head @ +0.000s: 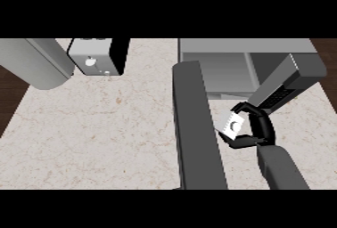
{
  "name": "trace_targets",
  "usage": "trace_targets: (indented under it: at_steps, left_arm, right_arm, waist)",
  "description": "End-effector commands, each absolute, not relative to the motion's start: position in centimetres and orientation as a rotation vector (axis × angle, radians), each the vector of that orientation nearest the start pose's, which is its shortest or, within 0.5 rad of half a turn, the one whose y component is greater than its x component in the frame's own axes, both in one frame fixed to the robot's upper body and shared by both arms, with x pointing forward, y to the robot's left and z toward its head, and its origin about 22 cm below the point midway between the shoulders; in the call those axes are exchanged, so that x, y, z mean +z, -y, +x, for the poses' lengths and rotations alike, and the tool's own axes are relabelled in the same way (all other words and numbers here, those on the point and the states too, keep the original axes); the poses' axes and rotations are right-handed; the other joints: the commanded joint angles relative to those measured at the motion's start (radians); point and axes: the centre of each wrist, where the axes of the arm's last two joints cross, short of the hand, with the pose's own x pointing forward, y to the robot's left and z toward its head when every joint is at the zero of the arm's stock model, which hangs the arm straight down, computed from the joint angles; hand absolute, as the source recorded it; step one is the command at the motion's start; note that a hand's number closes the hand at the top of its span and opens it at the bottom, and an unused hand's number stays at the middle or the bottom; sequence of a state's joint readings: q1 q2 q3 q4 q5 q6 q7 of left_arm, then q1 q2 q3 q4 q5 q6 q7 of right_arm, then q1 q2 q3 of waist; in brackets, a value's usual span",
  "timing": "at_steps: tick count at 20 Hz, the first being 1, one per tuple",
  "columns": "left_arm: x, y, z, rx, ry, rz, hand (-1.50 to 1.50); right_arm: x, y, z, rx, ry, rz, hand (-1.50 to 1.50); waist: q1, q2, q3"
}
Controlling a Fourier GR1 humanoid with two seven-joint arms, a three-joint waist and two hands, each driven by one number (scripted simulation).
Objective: Pick up the milk, place it into the microwave and close the microwave
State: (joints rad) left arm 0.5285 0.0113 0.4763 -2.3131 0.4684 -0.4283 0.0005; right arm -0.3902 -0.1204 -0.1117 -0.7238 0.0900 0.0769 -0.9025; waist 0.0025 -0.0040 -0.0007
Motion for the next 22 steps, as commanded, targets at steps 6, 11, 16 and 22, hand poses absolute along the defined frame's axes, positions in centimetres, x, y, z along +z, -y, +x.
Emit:
trace_targets:
  at_steps: [6, 11, 16, 22]
  left_arm:
    - [9.3, -34.1, 7.1, 0.097, 1.938, 0.047, -1.50]
    - [12.1, -34.9, 7.6, 0.068, 1.946, 0.075, -1.50]
    - [11.0, -36.0, 8.0, 0.080, 1.930, 0.074, -1.50]
    - [10.5, -36.2, 9.6, 0.048, 1.940, 0.043, -1.50]
  right_arm:
    - [-3.8, 21.4, 34.0, 0.239, 2.000, -0.042, 1.50]
    - [0.3, 19.2, 37.8, 0.307, 2.017, -0.188, 1.50]
    - [-0.2, 17.5, 39.7, 0.432, 1.943, -0.295, 1.50]
    - [3.2, 18.0, 43.2, 0.450, 1.919, -0.451, 1.50]
  waist:
    - [0.007, 0.003, 0.000]
    - [0.014, 0.005, 0.001]
    - [0.026, 0.009, 0.001]
    - [0.053, 0.025, 0.002]
